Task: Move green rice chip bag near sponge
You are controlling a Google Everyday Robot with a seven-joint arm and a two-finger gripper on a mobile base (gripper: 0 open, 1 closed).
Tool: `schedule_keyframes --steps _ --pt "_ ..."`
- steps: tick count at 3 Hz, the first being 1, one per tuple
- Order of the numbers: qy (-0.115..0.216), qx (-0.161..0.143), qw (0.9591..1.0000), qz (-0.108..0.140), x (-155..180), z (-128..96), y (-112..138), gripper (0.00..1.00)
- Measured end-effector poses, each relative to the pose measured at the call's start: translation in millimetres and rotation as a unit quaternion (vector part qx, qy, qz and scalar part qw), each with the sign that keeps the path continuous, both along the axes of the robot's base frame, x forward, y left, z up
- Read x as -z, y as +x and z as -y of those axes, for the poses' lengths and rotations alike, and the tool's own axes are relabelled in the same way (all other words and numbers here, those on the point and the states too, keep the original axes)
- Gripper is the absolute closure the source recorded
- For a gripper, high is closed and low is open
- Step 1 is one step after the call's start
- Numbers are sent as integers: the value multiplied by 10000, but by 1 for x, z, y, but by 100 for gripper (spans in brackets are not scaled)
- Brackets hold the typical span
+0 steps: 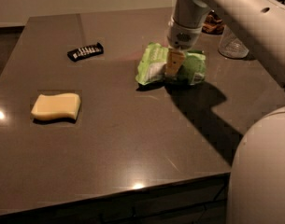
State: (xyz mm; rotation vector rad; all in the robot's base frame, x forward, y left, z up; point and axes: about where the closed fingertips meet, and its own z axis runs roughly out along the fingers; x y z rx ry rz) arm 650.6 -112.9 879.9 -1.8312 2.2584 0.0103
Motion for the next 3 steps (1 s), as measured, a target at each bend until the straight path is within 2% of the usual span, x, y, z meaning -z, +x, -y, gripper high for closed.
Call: schedule_keyframes --steps 1,2,3 --pt "119 -284 9995 75 -21 -24 -11 93" --pt "351 -1029 9940 101 -51 -83 -38 100" --pt "475 -1530 9870 109 -65 -122 -55 100"
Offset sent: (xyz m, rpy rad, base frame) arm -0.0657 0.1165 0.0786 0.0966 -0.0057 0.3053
